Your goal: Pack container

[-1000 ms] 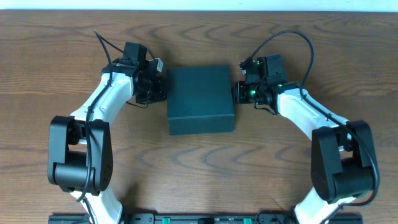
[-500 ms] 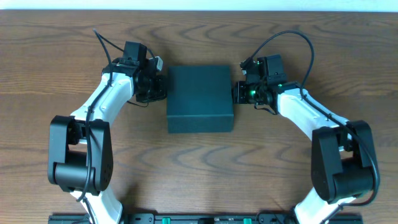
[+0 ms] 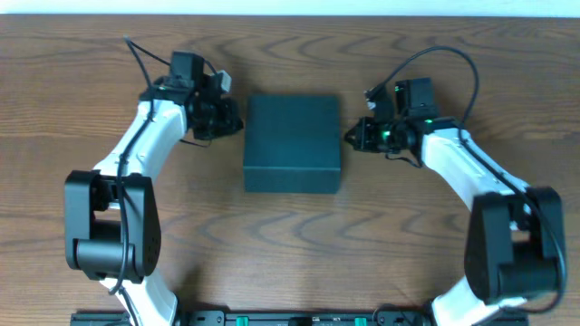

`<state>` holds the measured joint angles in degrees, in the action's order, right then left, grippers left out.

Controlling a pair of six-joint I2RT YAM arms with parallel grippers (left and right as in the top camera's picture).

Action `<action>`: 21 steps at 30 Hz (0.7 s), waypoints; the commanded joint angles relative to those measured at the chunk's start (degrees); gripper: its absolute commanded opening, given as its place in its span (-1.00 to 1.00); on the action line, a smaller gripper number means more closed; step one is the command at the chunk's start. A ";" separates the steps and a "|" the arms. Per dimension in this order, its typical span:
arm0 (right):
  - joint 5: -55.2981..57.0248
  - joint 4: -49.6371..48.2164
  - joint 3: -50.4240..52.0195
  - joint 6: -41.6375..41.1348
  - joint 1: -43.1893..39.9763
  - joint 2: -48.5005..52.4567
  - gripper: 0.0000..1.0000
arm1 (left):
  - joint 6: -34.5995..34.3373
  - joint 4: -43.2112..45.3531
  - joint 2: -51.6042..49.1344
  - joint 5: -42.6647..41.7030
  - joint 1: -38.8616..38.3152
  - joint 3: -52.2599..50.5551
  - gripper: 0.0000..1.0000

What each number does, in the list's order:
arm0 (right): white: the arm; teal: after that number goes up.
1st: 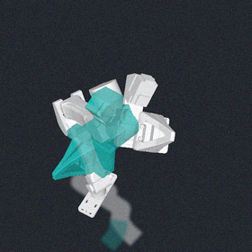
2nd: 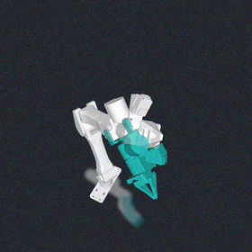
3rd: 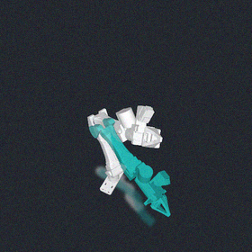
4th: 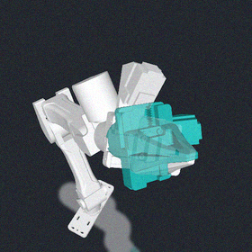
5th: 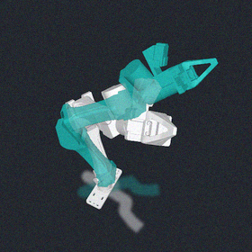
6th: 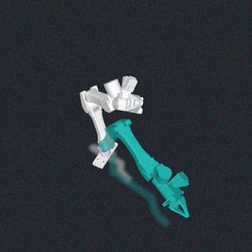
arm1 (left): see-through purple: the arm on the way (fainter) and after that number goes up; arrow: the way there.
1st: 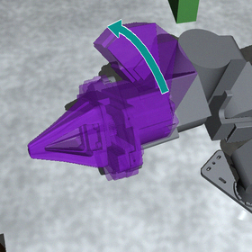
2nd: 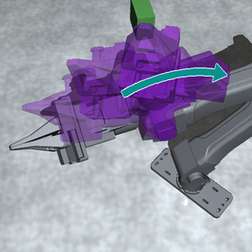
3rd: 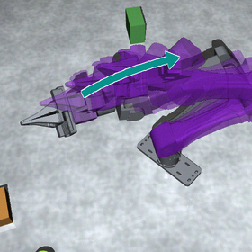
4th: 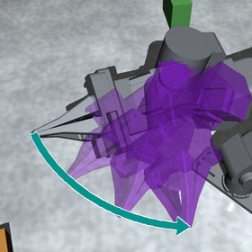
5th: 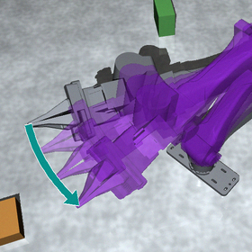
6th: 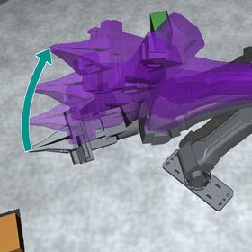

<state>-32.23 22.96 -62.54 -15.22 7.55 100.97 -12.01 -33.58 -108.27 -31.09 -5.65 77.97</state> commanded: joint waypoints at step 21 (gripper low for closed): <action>-0.57 25.16 -0.33 17.05 -0.33 -14.82 -0.97 | 24.30 -20.68 0.37 -13.77 -4.11 13.16 -0.88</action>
<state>-32.38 47.59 -62.63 -0.32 6.79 85.86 5.65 -52.75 -107.81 -40.58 -8.80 92.18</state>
